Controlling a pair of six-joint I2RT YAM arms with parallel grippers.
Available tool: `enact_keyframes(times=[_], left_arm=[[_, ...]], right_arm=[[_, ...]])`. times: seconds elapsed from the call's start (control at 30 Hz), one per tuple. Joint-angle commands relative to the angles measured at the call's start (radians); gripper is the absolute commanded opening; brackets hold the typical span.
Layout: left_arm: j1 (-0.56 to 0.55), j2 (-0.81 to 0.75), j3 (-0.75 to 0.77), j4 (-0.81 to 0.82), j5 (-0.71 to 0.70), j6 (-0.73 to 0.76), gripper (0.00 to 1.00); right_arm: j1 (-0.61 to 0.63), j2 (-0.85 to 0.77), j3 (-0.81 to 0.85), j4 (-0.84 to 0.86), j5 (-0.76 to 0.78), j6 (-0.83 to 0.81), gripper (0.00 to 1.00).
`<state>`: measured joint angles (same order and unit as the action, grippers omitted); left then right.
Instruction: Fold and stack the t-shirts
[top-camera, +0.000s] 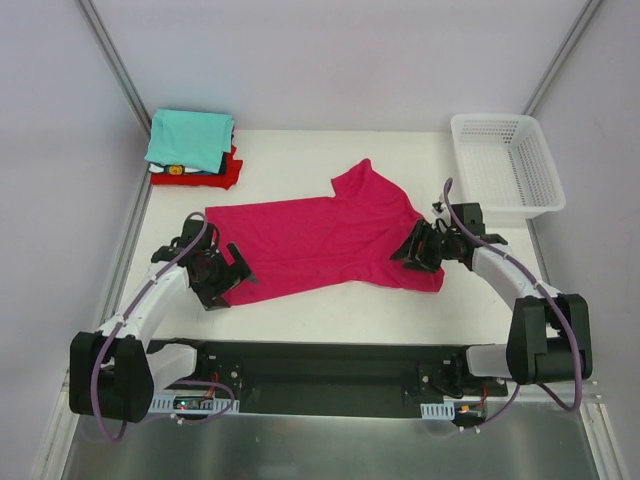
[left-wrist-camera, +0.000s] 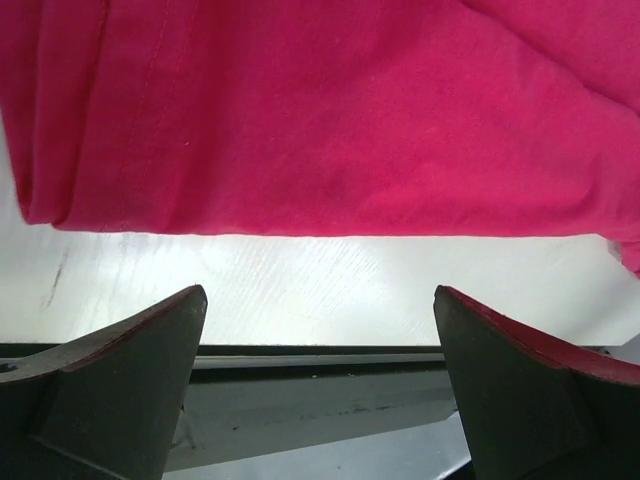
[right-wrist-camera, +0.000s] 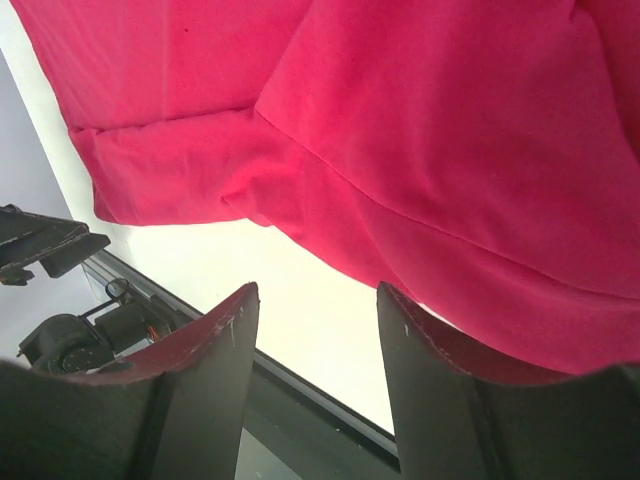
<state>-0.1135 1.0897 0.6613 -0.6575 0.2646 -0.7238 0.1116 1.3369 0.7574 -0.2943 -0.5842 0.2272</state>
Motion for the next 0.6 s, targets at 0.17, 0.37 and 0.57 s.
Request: enact_keyframes(times=[0.17,0.37,0.57], left_arm=[[-0.015,0.101,-0.012,0.114,0.032,-0.029,0.98],[-0.015,0.104,-0.049,0.13,0.002,-0.025,0.98],[-0.015,0.111,-0.075,0.141,-0.065,-0.014,0.98]], right_arm=[[0.0,0.037,-0.001,0.057,0.032,0.001,0.56],[-0.001,0.157,0.016,-0.051,0.156,-0.066,0.58],[0.0,0.203,0.023,-0.086,0.299,-0.092,0.59]])
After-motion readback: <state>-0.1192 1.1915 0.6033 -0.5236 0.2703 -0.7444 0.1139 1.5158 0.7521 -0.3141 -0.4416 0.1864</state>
